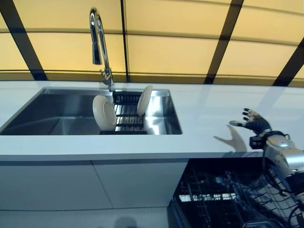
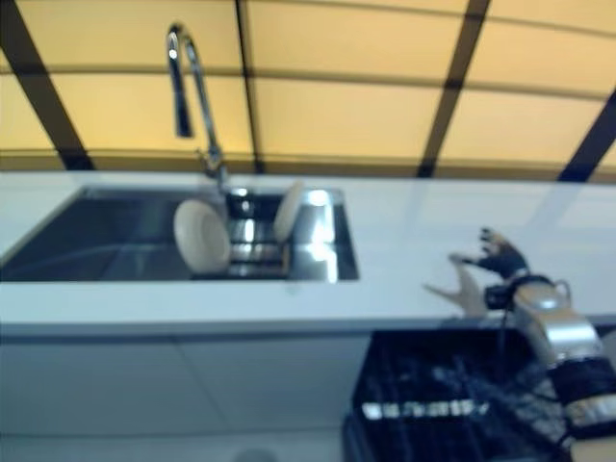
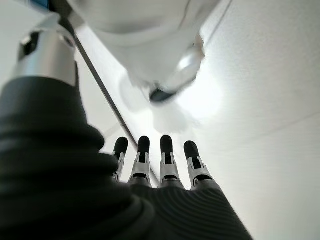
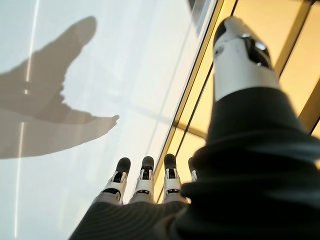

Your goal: Take plates into dishwasher

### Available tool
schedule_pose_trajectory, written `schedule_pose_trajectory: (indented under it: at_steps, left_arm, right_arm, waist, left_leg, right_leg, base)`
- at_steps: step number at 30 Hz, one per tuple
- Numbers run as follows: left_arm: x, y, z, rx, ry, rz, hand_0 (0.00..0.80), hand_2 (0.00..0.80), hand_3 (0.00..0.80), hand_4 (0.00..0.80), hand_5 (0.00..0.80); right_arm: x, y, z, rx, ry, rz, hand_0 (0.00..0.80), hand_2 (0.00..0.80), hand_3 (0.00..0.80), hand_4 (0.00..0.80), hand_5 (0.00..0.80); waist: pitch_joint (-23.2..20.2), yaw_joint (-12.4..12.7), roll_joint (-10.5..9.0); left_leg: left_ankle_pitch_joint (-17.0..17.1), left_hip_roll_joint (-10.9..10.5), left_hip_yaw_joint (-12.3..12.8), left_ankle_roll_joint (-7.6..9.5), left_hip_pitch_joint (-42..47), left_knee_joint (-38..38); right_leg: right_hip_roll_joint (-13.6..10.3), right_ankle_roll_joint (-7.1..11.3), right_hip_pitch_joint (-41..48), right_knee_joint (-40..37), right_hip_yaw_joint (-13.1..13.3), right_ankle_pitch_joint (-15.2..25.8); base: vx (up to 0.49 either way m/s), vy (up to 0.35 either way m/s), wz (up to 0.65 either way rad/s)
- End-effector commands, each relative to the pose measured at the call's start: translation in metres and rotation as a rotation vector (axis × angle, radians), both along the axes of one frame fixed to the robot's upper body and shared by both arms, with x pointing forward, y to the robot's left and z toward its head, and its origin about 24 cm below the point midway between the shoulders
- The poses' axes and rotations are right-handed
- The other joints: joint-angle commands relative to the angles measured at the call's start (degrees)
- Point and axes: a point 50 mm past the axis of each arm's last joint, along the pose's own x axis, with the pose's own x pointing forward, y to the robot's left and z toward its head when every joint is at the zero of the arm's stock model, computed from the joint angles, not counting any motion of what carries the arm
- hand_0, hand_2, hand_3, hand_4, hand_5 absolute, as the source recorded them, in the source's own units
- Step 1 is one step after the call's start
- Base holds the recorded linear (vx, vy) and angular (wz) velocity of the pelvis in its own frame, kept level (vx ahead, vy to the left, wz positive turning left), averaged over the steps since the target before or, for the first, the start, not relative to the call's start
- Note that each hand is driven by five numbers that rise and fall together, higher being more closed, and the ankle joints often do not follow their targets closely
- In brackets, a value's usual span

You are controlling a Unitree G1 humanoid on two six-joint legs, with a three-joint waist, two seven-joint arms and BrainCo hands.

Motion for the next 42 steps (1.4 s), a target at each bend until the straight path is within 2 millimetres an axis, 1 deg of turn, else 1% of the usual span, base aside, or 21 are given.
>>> schedule_pose_trajectory:
  at_steps: [1,5,9,13,16,17,18,19,20,21,22,24,25,26,27,28,29,31,34,38,42]
  left_arm:
    - [-0.004,0.036,0.009,0.079,0.012,0.073,0.0,0.0,0.0,0.0,0.0]
    - [-0.004,0.044,0.012,0.083,0.01,0.113,0.0,0.0,0.0,0.0,0.0]
    - [-0.001,0.036,0.01,0.067,0.004,0.082,0.0,0.0,0.0,0.0,0.0]
    - [-0.006,0.028,0.005,0.059,0.001,0.013,0.0,0.0,0.0,0.0,0.0]
    - [-0.008,0.032,0.006,0.082,0.014,-0.026,0.0,0.0,0.0,0.0,0.0]
    - [-0.008,0.032,0.006,0.085,0.017,-0.031,0.0,0.0,0.0,0.0,0.0]
    - [-0.013,0.038,0.007,0.094,0.044,-0.047,0.0,0.0,0.0,0.0,0.0]
    - [-0.017,0.043,0.008,0.098,0.058,-0.044,0.0,0.0,0.0,0.0,0.0]
    - [-0.02,0.046,0.009,0.103,0.069,-0.038,0.0,0.0,0.0,0.0,0.0]
    - [-0.021,0.046,0.009,0.103,0.07,-0.038,0.0,0.0,0.0,0.0,0.0]
    - [-0.028,0.051,0.008,0.102,0.088,-0.015,0.0,0.0,0.0,0.0,0.0]
    - [-0.03,0.051,0.007,0.091,0.095,0.004,0.0,0.0,0.0,0.0,0.0]
    - [-0.029,0.051,0.008,0.089,0.094,0.006,0.0,0.0,0.0,0.0,0.0]
    - [-0.02,0.051,0.011,0.078,0.061,0.008,0.0,0.0,0.0,0.0,0.0]
    - [-0.015,0.049,0.013,0.066,0.044,0.012,0.0,0.0,0.0,0.0,0.0]
    - [-0.014,0.049,0.013,0.065,0.044,0.01,0.0,0.0,0.0,0.0,0.0]
    - [-0.012,0.046,0.012,0.055,0.027,0.019,0.0,0.0,0.0,0.0,0.0]
    - [-0.016,0.04,0.008,0.032,0.027,0.011,0.0,0.0,0.0,0.0,0.0]
    - [-0.021,0.032,0.003,0.014,0.038,-0.024,0.0,0.0,0.0,0.0,0.0]
    - [-0.032,0.029,-0.003,-0.005,0.072,-0.033,0.0,0.0,0.0,0.0,0.0]
    - [-0.039,0.028,-0.005,-0.013,0.082,-0.044,0.0,0.0,0.0,0.0,0.0]
  right_arm:
    - [0.006,0.015,0.017,-0.017,-0.101,0.099,0.0,0.0,0.0,0.0,0.0]
    - [0.011,0.013,0.023,-0.007,-0.111,0.091,0.0,0.0,0.0,0.0,0.0]
    - [0.012,0.013,0.026,0.002,-0.12,0.071,0.0,0.0,0.0,0.0,0.0]
    - [0.014,0.013,0.036,-0.012,-0.156,0.041,0.0,0.0,0.0,0.0,0.0]
    - [0.013,0.014,0.034,-0.019,-0.142,0.029,0.0,0.0,0.0,0.0,0.0]
    - [0.013,0.014,0.034,-0.019,-0.14,0.027,0.0,0.0,0.0,0.0,0.0]
    - [0.011,0.017,0.029,-0.026,-0.122,0.015,0.0,0.0,0.0,0.0,0.0]
    - [0.01,0.018,0.027,-0.03,-0.114,0.012,0.0,0.0,0.0,0.0,0.0]
    - [0.009,0.018,0.025,-0.034,-0.107,0.013,0.0,0.0,0.0,0.0,0.0]
    - [0.009,0.018,0.025,-0.034,-0.107,0.013,0.0,0.0,0.0,0.0,0.0]
    - [0.009,0.017,0.022,-0.041,-0.097,0.006,0.0,0.0,0.0,0.0,0.0]
    - [0.01,0.011,0.025,-0.028,-0.096,-0.011,0.0,0.0,0.0,0.0,0.0]
    - [0.01,0.011,0.026,-0.026,-0.098,-0.012,0.0,0.0,0.0,0.0,0.0]
    - [0.013,0.004,0.041,-0.022,-0.134,-0.044,0.0,0.0,0.0,0.0,0.0]
    - [0.013,-0.001,0.047,0.004,-0.151,-0.063,0.0,0.0,0.0,0.0,0.0]
    - [0.013,-0.002,0.048,0.008,-0.152,-0.064,0.0,0.0,0.0,0.0,0.0]
    - [0.011,-0.005,0.048,0.014,-0.141,-0.07,0.0,0.0,0.0,0.0,0.0]
    - [0.005,-0.016,0.048,0.003,-0.124,-0.095,0.0,0.0,0.0,0.0,0.0]
    - [0.002,-0.025,0.053,0.011,-0.12,-0.114,0.0,0.0,0.0,0.0,0.0]
    - [0.005,-0.02,0.056,0.005,-0.124,-0.117,0.0,0.0,0.0,0.0,0.0]
    - [0.008,-0.014,0.057,0.007,-0.146,-0.104,0.0,0.0,0.0,0.0,0.0]
  waist:
    - [-1.7,-0.8,-3.48]
    - [-3.3,-1.0,-3.51]
    - [-3.8,-0.8,-4.21]
    - [-3.5,-0.7,-4.88]
    - [-3.5,-0.8,-4.6]
    - [-3.6,-0.8,-4.72]
    - [-3.4,-0.9,-4.14]
    - [-3.0,-1.1,-3.69]
    - [-2.7,-1.4,-3.02]
    - [-2.7,-1.3,-3.06]
    - [-2.0,-2.0,-1.88]
    - [-1.8,-2.6,-2.1]
    - [-1.7,-2.7,-2.05]
    - [-0.5,-3.6,-2.54]
    - [-0.4,-3.7,-3.03]
    - [-0.4,-3.7,-3.11]
    - [-0.8,-3.5,-3.58]
    - [-1.8,-3.5,-3.78]
    - [-2.7,-3.1,-3.57]
    - [-3.2,-2.7,-2.48]
    - [-3.0,-2.8,-1.72]
  left_leg:
    - [0.1,-3.5,0.3,-1.36,1.7,3.7]
    - [-1.7,-2.4,1.9,-1.2,2.5,4.4]
    - [-2.3,-0.9,2.2,-1.8,2.0,4.9]
    - [-3.9,0.0,2.1,-1.96,2.1,6.8]
    - [-5.6,-1.3,1.6,-0.42,2.6,7.2]
    - [-5.3,-1.6,1.5,-0.23,2.4,6.9]
    - [-4.9,-3.1,1.0,0.8,3.8,4.9]
    - [-4.2,-3.7,1.3,1.3,5.4,2.7]
    - [-3.1,-3.9,1.6,1.83,6.6,0.4]
    - [-3.0,-3.9,1.7,1.82,6.8,0.1]
    - [-1.7,-4.5,2.3,2.54,9.5,-3.6]
    - [-1.6,-5.4,2.5,2.26,10.7,-4.9]
    - [-1.7,-5.4,2.4,2.18,10.8,-4.9]
    - [-2.4,-5.7,1.7,2.41,10.7,-5.2]
    - [-2.8,-5.9,1.3,2.76,9.9,-5.1]
    - [-2.8,-5.9,1.2,2.8,9.8,-5.0]
    - [-1.9,-5.5,1.1,2.2,9.0,-5.7]
    - [-0.5,-4.4,1.9,0.92,9.8,-7.9]
    - [0.5,-3.8,2.3,-0.11,10.8,-10.2]
    - [1.5,-3.8,2.8,-0.8,11.7,-12.1]
    - [1.6,-4.1,2.7,-0.88,13.1,-13.7]
  right_leg:
    - [-10.0,9.12,11.0,-22.3,-0.8,17.9]
    - [-11.3,9.72,9.7,-24.0,-0.9,19.5]
    - [-11.2,10.5,10.0,-26.5,-1.8,20.9]
    - [-11.1,10.78,10.0,-27.9,-1.5,22.0]
    - [-11.2,10.58,10.1,-25.8,0.0,21.2]
    - [-11.3,10.54,9.8,-25.4,0.2,21.2]
    - [-11.6,10.12,7.1,-19.4,0.9,22.6]
    - [-11.7,10.35,4.3,-14.4,1.2,25.4]
    - [-11.0,10.31,2.3,-11.3,1.2,26.3]
    - [-11.0,10.3,2.1,-11.1,1.3,26.2]
    - [-7.8,9.64,-0.4,-9.3,1.0,24.5]
    - [-6.1,8.89,-1.4,-13.6,-0.4,23.7]
    - [-5.9,8.86,-1.5,-14.2,-0.6,23.8]
    - [-4.3,8.5,-4.0,-16.8,0.1,23.8]
    - [-4.0,8.44,-3.3,-18.4,0.5,23.2]
    - [-4.1,8.45,-2.9,-18.8,0.3,23.1]
    - [-3.0,8.34,-0.6,-21.5,-0.2,22.1]
    - [-2.8,8.22,1.3,-24.6,-2.1,22.5]
    - [-2.2,7.88,3.9,-28.2,-2.6,22.7]
    - [-2.6,8.0,4.8,-28.0,-3.9,22.1]
    - [-2.8,8.25,4.7,-27.8,-4.1,22.0]
  base:
    - [0.142,0.161,-0.17]
    - [0.069,0.041,-0.12]
    - [0.011,-0.038,0.0]
    - [0.05,-0.008,0.01]
    - [0.08,0.068,-0.04]
    - [0.123,0.087,-0.04]
    - [0.108,0.085,-0.04]
    - [0.136,0.123,-0.06]
    - [0.065,0.075,-0.09]
    - [0.171,0.087,-0.11]
    - [0.216,0.016,-0.12]
    - [0.238,-0.07,-0.21]
    - [0.099,-0.182,-0.17]
    - [0.052,-0.211,-0.01]
    - [0.044,-0.208,0.16]
    - [0.083,-0.215,0.64]
    - [0.111,-0.174,1.06]
    - [0.171,-0.136,0.99]
    - [0.177,-0.033,0.1]
    - [0.129,0.029,0.02]
    - [0.096,0.033,-0.01]
